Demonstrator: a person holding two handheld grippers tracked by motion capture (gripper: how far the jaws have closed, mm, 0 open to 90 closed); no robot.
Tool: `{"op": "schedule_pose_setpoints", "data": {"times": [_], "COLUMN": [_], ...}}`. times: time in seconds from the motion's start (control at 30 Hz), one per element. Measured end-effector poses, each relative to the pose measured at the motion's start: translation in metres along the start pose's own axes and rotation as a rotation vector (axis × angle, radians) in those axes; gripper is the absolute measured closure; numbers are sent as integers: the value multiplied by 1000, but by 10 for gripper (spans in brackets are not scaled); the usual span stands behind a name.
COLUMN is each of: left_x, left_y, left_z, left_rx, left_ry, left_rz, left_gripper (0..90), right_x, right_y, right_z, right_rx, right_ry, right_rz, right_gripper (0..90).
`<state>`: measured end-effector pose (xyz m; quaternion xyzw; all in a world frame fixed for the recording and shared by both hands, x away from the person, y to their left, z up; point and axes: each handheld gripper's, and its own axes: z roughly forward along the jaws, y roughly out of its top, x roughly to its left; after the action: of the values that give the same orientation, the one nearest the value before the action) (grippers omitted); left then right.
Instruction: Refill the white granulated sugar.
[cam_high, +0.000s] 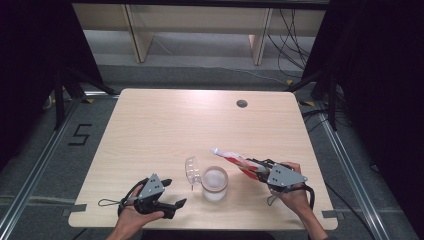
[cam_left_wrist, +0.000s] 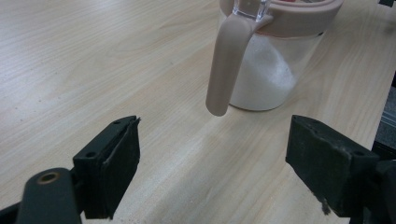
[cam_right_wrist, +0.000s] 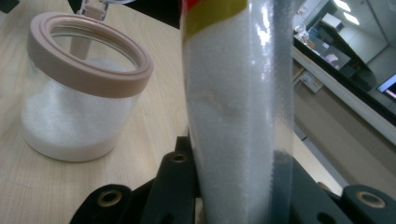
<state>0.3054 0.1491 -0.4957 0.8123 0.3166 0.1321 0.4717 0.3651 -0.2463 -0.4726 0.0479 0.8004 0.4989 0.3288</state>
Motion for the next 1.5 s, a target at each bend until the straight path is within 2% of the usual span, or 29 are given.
{"op": "schedule_pose_setpoints", "data": {"times": [0.13,0.17,0.27,0.4,0.43,0.5,0.67,0.7,0.73,0.93,0.97,1.0,1.03,1.2,1.23,1.27,1.33,1.43,1.5], "left_x": [0,0,0,0,0,0,0,0,0,-1,-1,0,1,1,1,1,1,1,1], "left_y": [0,0,0,0,0,0,0,0,0,0,0,0,0,-1,-1,-1,0,-1,0], "left_z": [0,0,0,0,0,0,0,0,0,2,2,2,1,2,2,1,1,2,1], "left_rx": [4,0,0,-1,-1,-2,-2,-2,-2,-6,-7,-6,2,0,2,3,1,1,2], "left_ry": [4,1,-1,-1,0,-1,-1,2,3,0,1,2,2,2,2,3,2,2,3], "left_rz": [5,5,0,0,0,0,-1,0,0,-7,-5,-7,6,0,0,1,2,-6,-3], "left_gripper": [172,172,172,172,172,172,172,172,172,172,172,172,172,172,172,172,172,172,172], "right_x": [-1,0,-1,-3,-4,-6,-7,-7,-7,-9,-10,-10,-10,-10,-9,-11,-12,-13,-13], "right_y": [-3,-6,-6,-7,-8,-10,-11,-11,-13,-15,-16,-16,-16,-16,-16,-17,-18,-20,-21], "right_z": [2,2,2,1,0,-2,-6,-6,-9,-17,-18,-20,-21,-22,-23,-24,-25,-26,-27], "right_rx": [13,18,9,23,29,49,59,59,67,72,69,80,79,81,89,79,87,81,79], "right_ry": [3,2,1,-12,-18,-26,-34,-32,-37,-42,-62,-47,-56,-56,-49,-56,-54,-72,-66], "right_rz": [-2,31,31,49,86,93,116,105,131,139,143,149,159,170,184,170,178,219,223], "right_gripper": [805,805,805,804,804,803,801,800,800,799,799,798,798,797,797,796,795,791,790]}}
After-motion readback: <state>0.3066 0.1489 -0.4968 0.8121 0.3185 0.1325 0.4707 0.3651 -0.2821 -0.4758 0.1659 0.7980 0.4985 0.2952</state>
